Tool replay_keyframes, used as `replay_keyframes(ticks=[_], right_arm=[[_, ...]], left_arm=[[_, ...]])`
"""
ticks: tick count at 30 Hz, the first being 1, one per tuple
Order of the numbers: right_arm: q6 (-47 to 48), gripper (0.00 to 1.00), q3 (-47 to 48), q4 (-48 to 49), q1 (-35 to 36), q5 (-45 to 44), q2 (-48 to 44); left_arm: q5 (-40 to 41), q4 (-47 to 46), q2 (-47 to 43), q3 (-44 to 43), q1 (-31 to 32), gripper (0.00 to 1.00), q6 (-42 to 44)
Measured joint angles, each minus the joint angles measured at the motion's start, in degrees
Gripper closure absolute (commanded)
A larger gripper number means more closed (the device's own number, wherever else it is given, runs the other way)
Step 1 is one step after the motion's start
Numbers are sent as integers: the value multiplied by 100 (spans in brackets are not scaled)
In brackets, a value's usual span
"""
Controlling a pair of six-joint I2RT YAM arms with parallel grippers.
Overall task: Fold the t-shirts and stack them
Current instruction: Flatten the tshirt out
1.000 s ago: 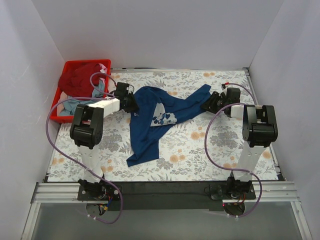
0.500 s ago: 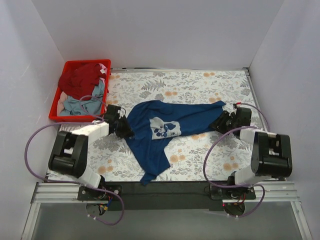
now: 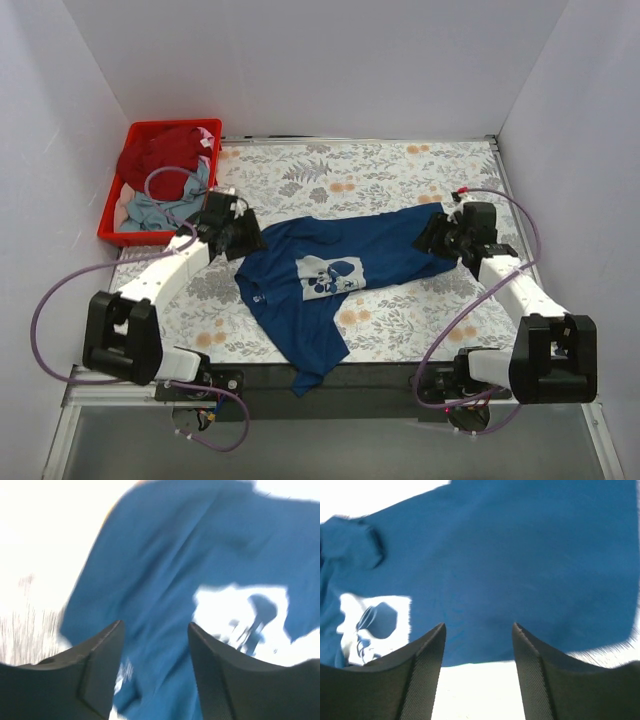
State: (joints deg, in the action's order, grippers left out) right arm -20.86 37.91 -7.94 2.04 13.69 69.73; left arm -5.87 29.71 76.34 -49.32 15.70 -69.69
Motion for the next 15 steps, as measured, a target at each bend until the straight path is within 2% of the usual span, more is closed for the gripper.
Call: replay_keyframes(ticks=[6,10,15], right_arm=[[450,30,592,24,1034,-173,684],[643,30,671,-2,1412,-197,1073],[780,30,680,-31,1449,-199,1401]], left_arm=[[227,-498,1768,-1779,501,32,817],[308,-531,2922,-2809,817,32,1303],[629,-452,3762,-3578,1110,34,1888]])
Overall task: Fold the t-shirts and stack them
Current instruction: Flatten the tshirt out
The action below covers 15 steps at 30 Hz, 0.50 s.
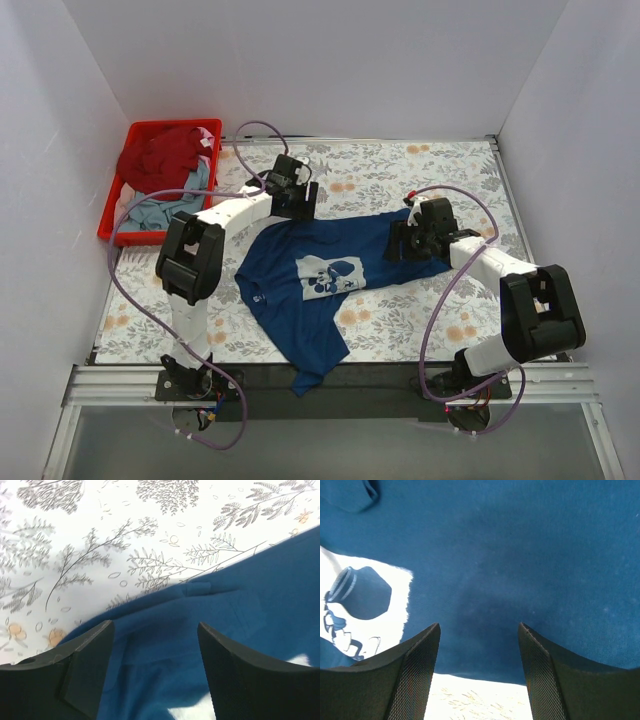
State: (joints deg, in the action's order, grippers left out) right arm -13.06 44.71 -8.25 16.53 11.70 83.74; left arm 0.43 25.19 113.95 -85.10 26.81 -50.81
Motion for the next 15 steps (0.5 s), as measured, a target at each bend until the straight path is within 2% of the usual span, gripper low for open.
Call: replay_keyframes(ticks=[7,10,11,13,15], right_arm=[[129,30,-2,-37,7,2,111],[142,30,-15,-22,7,4,122],[146,30,-31,-15,7,4,133],[146,30,-61,-17,7,4,164],[151,30,-109,-7,7,4,184]], left_arm=[[153,31,468,-308,155,46,564],[168,46,597,-343,160,61,656],[179,48,645,-356,160,76,673],[212,61,708,-358,160,97,667],[323,59,728,-358,160,100,634]])
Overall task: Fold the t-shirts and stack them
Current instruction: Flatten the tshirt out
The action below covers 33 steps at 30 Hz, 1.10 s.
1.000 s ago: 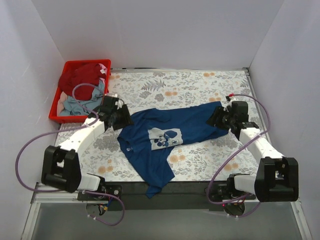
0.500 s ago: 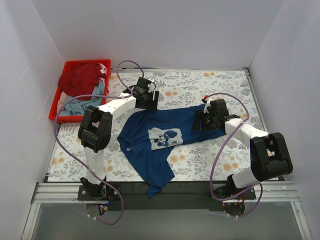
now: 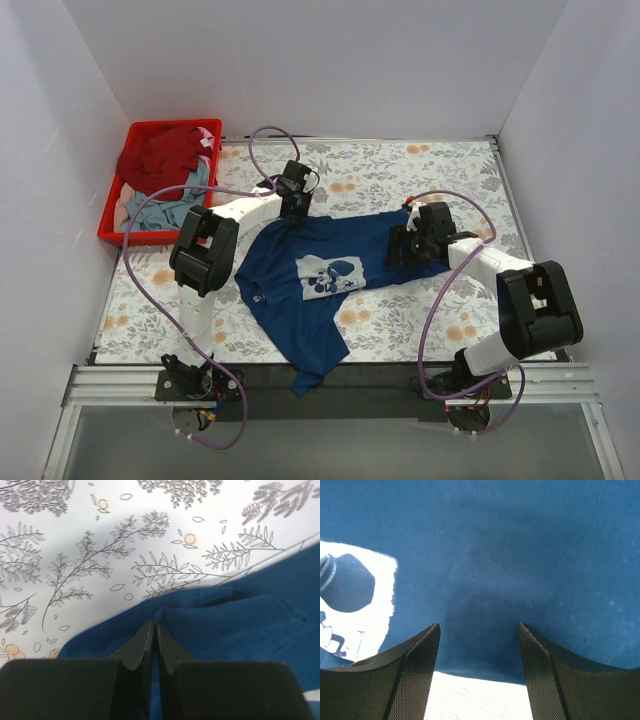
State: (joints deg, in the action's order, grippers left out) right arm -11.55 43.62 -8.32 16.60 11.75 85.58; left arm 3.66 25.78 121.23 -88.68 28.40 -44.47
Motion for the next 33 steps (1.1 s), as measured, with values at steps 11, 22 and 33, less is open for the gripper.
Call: replay_keyframes(ticks=[11,22,33], right_arm=[[0,30,-142,74,2,-17,-2],[15,30,-138,72,2,-205,-166],[24,31,894,87,-660,-452,216]], left_arm=[[1659,-70,9,-723,-317,78,-551],[2149,-155,0,-1008,-979,36,-1154],[804,0,-1320,1419,-592,49,-1759]])
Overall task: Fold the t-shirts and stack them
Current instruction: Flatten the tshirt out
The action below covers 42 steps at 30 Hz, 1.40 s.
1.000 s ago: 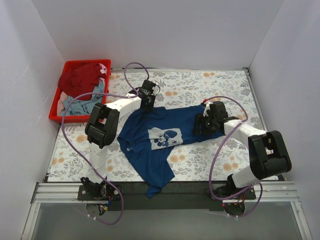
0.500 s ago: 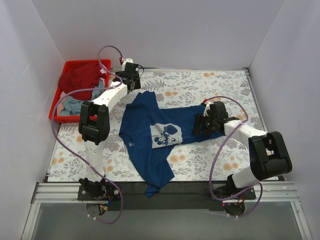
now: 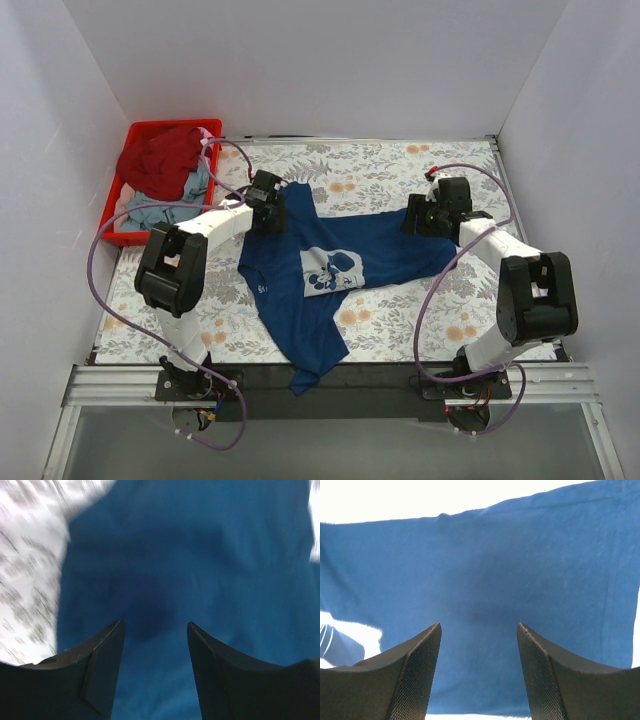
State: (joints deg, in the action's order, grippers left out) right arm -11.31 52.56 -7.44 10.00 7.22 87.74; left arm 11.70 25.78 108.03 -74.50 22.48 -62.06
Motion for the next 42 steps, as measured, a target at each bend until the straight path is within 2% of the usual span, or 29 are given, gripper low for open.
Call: replay_keyframes(ticks=[6,10,19,24,27,32,36,42], right_arm=[[-120,31,98,31,-221,37,581],[-286,31,-308,37,-308,39,549],[-614,31,-1410,9,-466,-177,-595],[-645,31,-1561,-380,-516,-345,-1019],[-608,31,-1475,-496,-509,-304,-1104],[-540,34,-1082,-470,-461,-166,-1056],[-485,35,-723,-415,-437,-125,-763],[-367,35,-420,-393,-435,-127,-192]], left_arm=[[-476,46,-483,887,72,49,-190],[-693,81,-640,1209,79,49,-273],[-1521,352,-1436,2092,243,50,-376],[-1904,839,-1904,2463,291,49,-476],[-1759,1073,-2057,2343,291,49,-531],[-1196,920,-1919,1451,144,51,-590],[-898,483,-1316,739,66,55,-588],[-658,201,-439,651,55,57,-577]])
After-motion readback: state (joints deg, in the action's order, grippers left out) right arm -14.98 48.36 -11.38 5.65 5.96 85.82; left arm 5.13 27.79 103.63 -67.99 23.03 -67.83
